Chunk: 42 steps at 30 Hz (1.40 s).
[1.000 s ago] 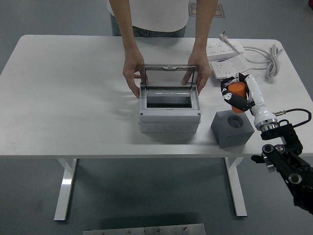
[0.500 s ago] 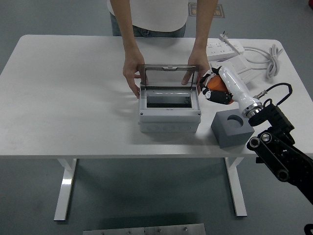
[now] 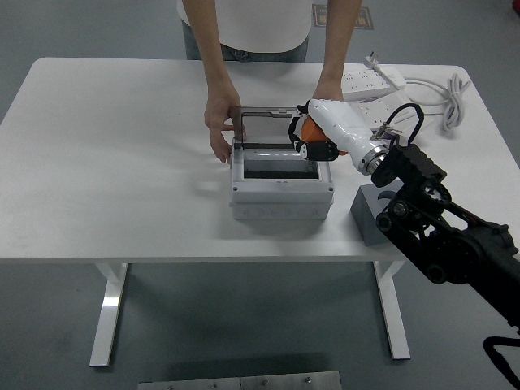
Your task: Fetch the battery,place it into the box,close the lid of the box
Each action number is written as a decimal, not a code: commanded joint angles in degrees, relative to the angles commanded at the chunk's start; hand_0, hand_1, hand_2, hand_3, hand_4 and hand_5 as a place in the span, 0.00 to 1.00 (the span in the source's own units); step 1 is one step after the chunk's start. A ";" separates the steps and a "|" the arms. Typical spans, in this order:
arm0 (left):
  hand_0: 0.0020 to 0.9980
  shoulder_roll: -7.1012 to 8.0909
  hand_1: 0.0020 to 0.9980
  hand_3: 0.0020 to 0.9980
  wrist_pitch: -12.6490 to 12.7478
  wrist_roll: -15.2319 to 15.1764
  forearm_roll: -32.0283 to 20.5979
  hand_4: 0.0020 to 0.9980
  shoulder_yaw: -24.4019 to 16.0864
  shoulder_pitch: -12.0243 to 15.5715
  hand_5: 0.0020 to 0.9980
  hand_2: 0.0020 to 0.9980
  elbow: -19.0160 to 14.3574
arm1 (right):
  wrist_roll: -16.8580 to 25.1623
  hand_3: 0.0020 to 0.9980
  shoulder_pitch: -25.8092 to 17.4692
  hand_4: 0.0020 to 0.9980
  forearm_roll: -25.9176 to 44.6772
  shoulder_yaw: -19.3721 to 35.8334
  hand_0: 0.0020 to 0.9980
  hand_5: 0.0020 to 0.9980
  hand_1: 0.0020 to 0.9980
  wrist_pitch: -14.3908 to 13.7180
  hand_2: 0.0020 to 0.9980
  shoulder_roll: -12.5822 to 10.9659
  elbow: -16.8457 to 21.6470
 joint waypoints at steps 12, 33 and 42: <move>0.63 0.31 0.70 0.54 -0.64 0.00 1.26 0.50 -0.75 -0.45 0.00 0.57 -0.13 | -0.07 0.30 3.56 0.00 -0.48 -5.09 0.13 0.00 0.23 -1.29 0.26 4.99 -6.28; 0.63 0.56 0.70 0.54 -1.25 0.00 2.39 0.50 -1.31 -1.12 0.00 0.57 -0.20 | -0.31 0.30 8.24 0.00 -0.75 -12.58 0.13 0.00 0.23 -0.65 0.26 6.67 -12.93; 0.63 0.55 0.70 0.54 -1.23 0.00 2.39 0.50 -1.30 -1.12 0.00 0.57 -0.20 | -1.15 0.30 8.92 0.01 -0.88 -13.44 0.13 0.00 0.23 1.48 0.26 5.88 -13.12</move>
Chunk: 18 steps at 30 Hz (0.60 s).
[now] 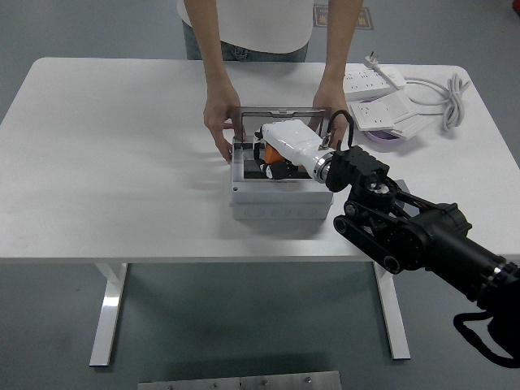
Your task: Fetch the battery,place it into the box,close the lid of the box
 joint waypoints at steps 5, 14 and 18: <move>0.63 -0.02 0.70 0.54 0.02 0.00 0.01 0.50 -0.01 -0.01 0.00 0.57 0.01 | -0.03 0.30 0.14 0.01 0.19 0.15 0.13 0.00 0.23 0.37 0.26 -0.19 -0.07; 0.63 -0.03 0.70 0.54 0.05 0.00 0.06 0.50 0.03 -0.02 0.00 0.57 -0.02 | 1.09 0.30 0.01 0.02 1.58 1.29 0.14 0.00 0.23 1.06 0.26 -0.14 -0.55; 0.63 -0.01 0.70 0.54 0.11 0.00 0.03 0.50 0.06 0.01 0.00 0.57 -0.03 | 1.39 0.47 -0.08 0.40 2.09 1.52 0.18 0.01 0.27 0.97 0.37 -0.09 -0.64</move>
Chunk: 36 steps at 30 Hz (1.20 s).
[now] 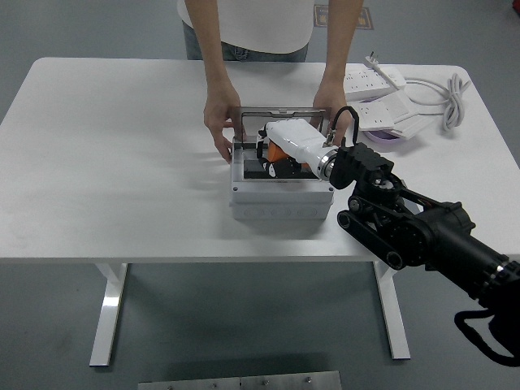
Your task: Fetch the battery,place it into the box,close the lid of the box
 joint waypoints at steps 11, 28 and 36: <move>0.63 -0.03 0.70 0.54 -0.12 0.00 0.20 0.50 -0.19 0.09 0.00 0.57 -0.07 | 0.17 0.58 -0.30 0.56 1.17 -0.51 0.30 0.00 0.37 -0.42 0.47 0.31 -0.30; 0.63 -0.09 0.70 0.54 -0.34 0.00 0.61 0.50 -0.47 -0.02 0.00 0.57 -0.16 | 0.61 0.58 -0.09 0.60 2.36 -0.71 0.28 0.06 0.37 -1.12 0.47 0.34 -0.36; 0.63 -0.14 0.70 0.54 -0.44 0.00 0.67 0.50 -0.52 -0.08 0.00 0.57 -0.20 | 1.08 0.58 -0.10 0.63 3.43 -0.75 0.26 0.11 0.36 -1.00 0.47 0.26 -0.66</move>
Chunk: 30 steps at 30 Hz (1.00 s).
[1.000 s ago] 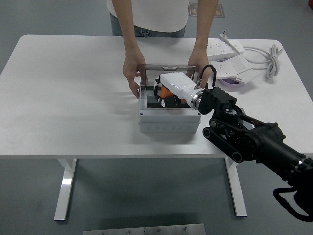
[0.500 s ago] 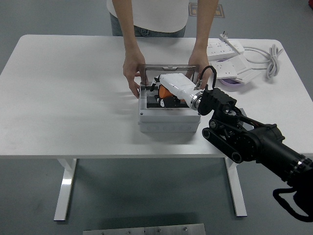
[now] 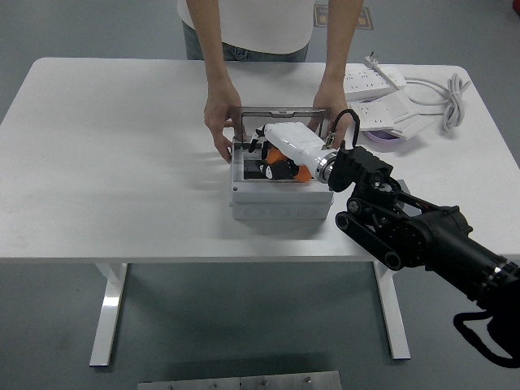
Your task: Fetch the battery,place it into the box,close the lid of the box
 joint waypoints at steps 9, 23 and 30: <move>0.63 -0.06 0.70 0.54 -0.13 0.00 0.08 0.50 -0.06 -0.04 0.00 0.57 -0.05 | 0.85 0.57 0.00 0.67 1.02 0.10 0.26 0.11 0.36 -0.42 0.47 -0.05 -0.11; 0.63 -0.14 0.70 0.54 -0.26 0.00 0.22 0.50 -0.15 -0.10 0.00 0.57 -0.09 | 2.35 0.56 -0.01 0.67 2.42 -0.09 0.49 0.12 0.37 -1.34 0.47 0.01 -0.37; 0.63 -0.20 0.70 0.54 -0.35 0.00 0.30 0.50 -0.17 -0.15 0.00 0.57 -0.10 | 2.54 0.56 -0.04 0.68 2.71 -0.24 0.57 0.13 0.37 -1.53 0.47 0.03 -0.58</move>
